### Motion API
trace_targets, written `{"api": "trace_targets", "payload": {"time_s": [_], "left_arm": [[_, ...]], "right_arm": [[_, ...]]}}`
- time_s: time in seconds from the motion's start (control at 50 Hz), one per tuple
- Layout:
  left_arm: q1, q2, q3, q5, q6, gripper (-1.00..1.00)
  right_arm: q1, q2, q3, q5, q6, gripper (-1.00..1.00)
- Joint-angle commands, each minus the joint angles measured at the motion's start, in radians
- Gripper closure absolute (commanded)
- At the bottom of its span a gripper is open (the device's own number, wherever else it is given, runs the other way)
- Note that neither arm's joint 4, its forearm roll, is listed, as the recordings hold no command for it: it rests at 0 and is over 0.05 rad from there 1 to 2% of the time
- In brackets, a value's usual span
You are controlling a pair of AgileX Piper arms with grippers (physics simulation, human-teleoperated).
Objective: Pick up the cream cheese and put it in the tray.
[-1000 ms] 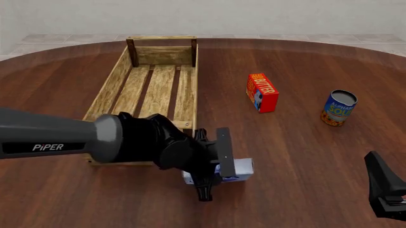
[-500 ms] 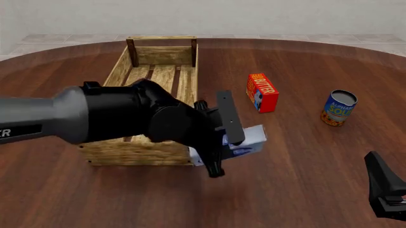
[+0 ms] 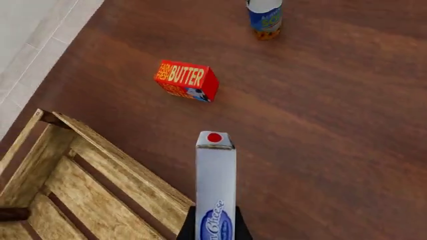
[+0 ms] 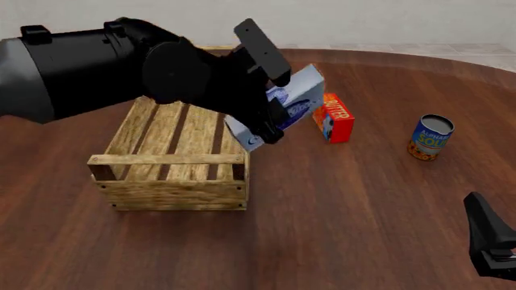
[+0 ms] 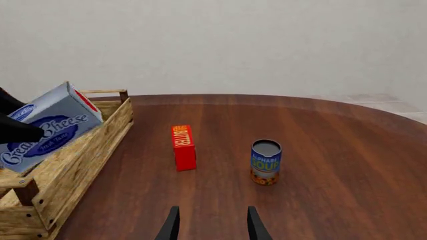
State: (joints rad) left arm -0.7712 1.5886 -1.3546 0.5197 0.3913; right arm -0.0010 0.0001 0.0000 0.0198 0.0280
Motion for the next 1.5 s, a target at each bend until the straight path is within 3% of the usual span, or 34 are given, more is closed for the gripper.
{"api": "trace_targets", "payload": {"time_s": [0.02, 0.34, 0.54, 0.62, 0.82, 1.5], "left_arm": [[0.066, -0.031, -0.058, 0.006, -0.047, 1.00], [0.277, 0.078, -0.204, 0.041, -0.087, 1.00], [0.405, 0.142, -0.207, 0.006, -0.045, 1.00], [0.456, 0.179, -0.235, -0.003, -0.067, 1.00], [0.500, 0.239, -0.266, -0.007, -0.092, 1.00], [0.529, 0.382, -0.240, -0.100, -0.100, 1.00]], "right_arm": [[0.000, 0.000, 0.000, -0.006, -0.004, -1.00], [0.001, 0.000, 0.000, -0.005, -0.006, -1.00], [0.001, 0.000, 0.000, -0.005, -0.005, -1.00], [0.001, 0.000, 0.000, -0.005, -0.006, -1.00], [0.001, 0.000, 0.000, -0.007, -0.007, -1.00], [0.003, 0.000, 0.000, -0.012, -0.008, -1.00]]}}
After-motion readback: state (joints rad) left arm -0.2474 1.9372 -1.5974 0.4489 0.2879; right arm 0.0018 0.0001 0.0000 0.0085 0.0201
